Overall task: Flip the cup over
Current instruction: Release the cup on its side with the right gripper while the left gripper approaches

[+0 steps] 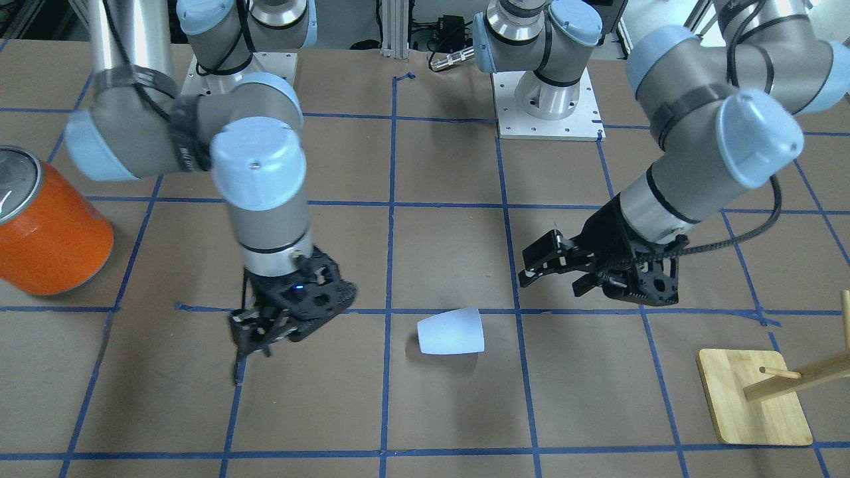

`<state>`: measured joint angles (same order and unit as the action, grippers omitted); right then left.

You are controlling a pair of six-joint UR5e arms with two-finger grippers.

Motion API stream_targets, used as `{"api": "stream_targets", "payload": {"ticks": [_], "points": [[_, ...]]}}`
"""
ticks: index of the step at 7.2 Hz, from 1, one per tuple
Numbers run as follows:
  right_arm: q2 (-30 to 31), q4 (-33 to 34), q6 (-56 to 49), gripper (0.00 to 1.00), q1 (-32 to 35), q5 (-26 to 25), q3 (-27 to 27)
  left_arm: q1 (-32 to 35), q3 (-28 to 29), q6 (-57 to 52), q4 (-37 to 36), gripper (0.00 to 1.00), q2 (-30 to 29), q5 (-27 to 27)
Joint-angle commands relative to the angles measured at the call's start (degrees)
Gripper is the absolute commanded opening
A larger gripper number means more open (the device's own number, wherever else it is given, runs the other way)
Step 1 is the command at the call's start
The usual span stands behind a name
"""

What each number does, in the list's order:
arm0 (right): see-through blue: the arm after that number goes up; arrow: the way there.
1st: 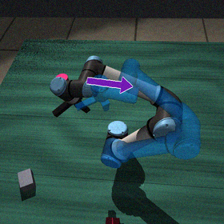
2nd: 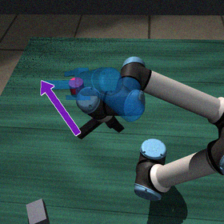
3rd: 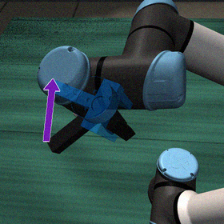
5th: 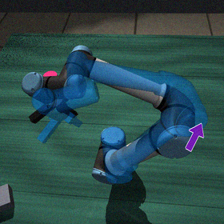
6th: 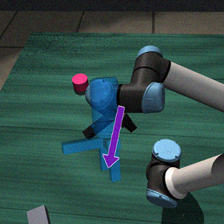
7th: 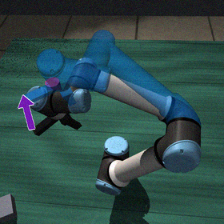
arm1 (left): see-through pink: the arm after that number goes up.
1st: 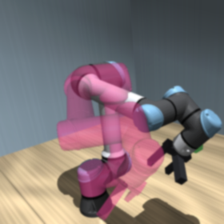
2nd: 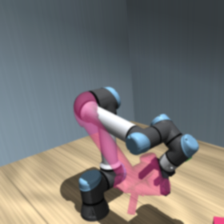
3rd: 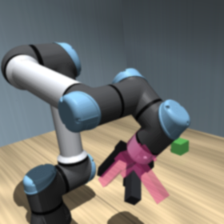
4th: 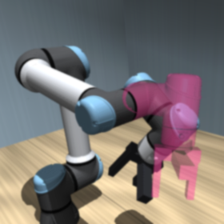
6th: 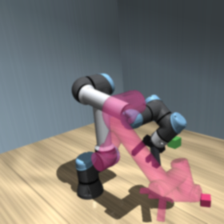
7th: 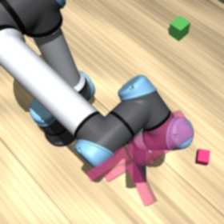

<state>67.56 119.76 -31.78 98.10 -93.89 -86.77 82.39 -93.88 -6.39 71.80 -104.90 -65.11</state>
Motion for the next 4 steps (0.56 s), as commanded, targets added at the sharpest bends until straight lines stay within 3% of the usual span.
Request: {"api": "stream_targets", "payload": {"ticks": [1,3,4], "points": [[1.9,-6.5,8.6,1.0,-11.0,0.3,-0.1,-0.6,-3.0,-10.8,-0.9,1.0,-6.2,9.3],[6.3,-15.5,22.1,1.0,-11.4,0.5,-0.2,-1.5,-3.9,-16.2,-1.3,1.0,-10.0,12.1],[10.4,-20.8,31.0,1.0,-11.4,0.3,-0.1,-1.6,-3.9,-16.4,-1.9,1.0,-12.4,17.2]]}}
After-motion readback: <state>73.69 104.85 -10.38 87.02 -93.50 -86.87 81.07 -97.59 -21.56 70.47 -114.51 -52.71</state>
